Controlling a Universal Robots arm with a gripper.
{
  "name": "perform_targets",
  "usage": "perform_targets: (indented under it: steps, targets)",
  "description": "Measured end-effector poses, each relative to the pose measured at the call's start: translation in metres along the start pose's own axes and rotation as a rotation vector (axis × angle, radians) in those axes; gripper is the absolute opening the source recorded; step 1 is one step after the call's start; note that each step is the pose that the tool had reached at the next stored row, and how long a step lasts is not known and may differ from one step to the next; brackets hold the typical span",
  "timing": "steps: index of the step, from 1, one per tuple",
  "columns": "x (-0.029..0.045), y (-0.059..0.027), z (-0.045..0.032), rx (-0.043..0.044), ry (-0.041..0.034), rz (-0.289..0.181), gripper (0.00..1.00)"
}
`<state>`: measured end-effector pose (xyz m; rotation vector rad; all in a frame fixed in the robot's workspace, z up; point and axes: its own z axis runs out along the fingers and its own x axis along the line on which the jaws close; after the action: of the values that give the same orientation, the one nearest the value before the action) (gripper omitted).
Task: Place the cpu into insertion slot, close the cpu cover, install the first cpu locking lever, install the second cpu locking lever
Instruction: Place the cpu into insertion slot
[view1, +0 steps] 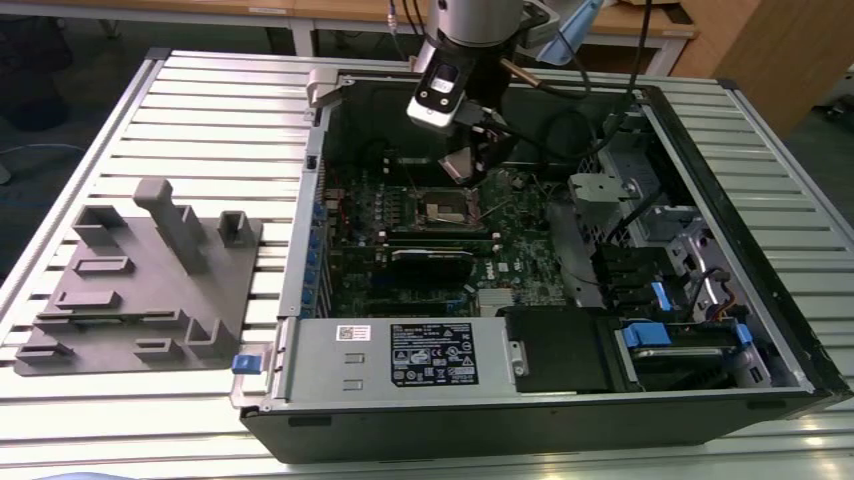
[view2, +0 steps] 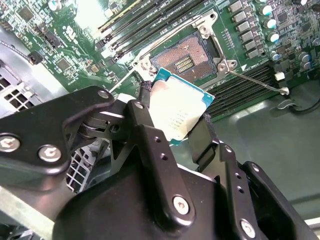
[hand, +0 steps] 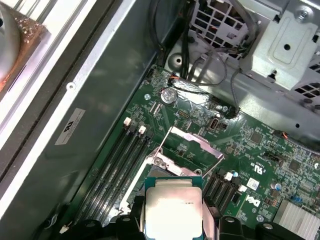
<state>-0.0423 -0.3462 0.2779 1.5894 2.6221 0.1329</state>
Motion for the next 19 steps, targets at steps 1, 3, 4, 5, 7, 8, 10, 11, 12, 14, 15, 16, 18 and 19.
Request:
perform_targets:
  steps: [1,3,4,5,7,8,10,11,12,14,15,16,18,19]
  targets:
    - [0.0000,0.0000,0.0000,0.0002,-0.0014,0.012,0.54]
    - [0.0000,0.0000,0.0001,0.0008,-0.0048,0.043,0.54]
    - [0.0000,0.0000,0.0001,0.0011,-0.0067,0.060,0.54]
    - [0.0000,0.0000,0.0001,0.0014,-0.0085,0.076,0.54]
    - [-0.0001,-0.0001,0.0001,0.0018,-0.0106,0.095,0.54]
    - [-0.0001,-0.0001,0.0001,0.0018,-0.0109,0.097,0.54]
    - [0.0000,0.0000,0.0001,0.0018,-0.0111,0.098,0.54]
    - [0.0000,-0.0001,0.0001,0.0018,-0.0110,0.098,0.54]
    - [0.0000,0.0000,0.0001,0.0018,-0.0110,0.098,0.54]
    - [0.0000,-0.0001,0.0001,0.0018,-0.0111,0.098,0.54]
    - [0.0000,0.0000,0.0001,0.0018,-0.0111,0.098,0.54]
    - [0.0000,-0.0001,0.0001,0.0018,-0.0111,0.098,0.54]
    - [0.0000,0.0000,0.0001,0.0019,-0.0116,0.102,0.54]
    - [0.0000,0.0000,0.0002,0.0019,-0.0122,0.109,0.54]
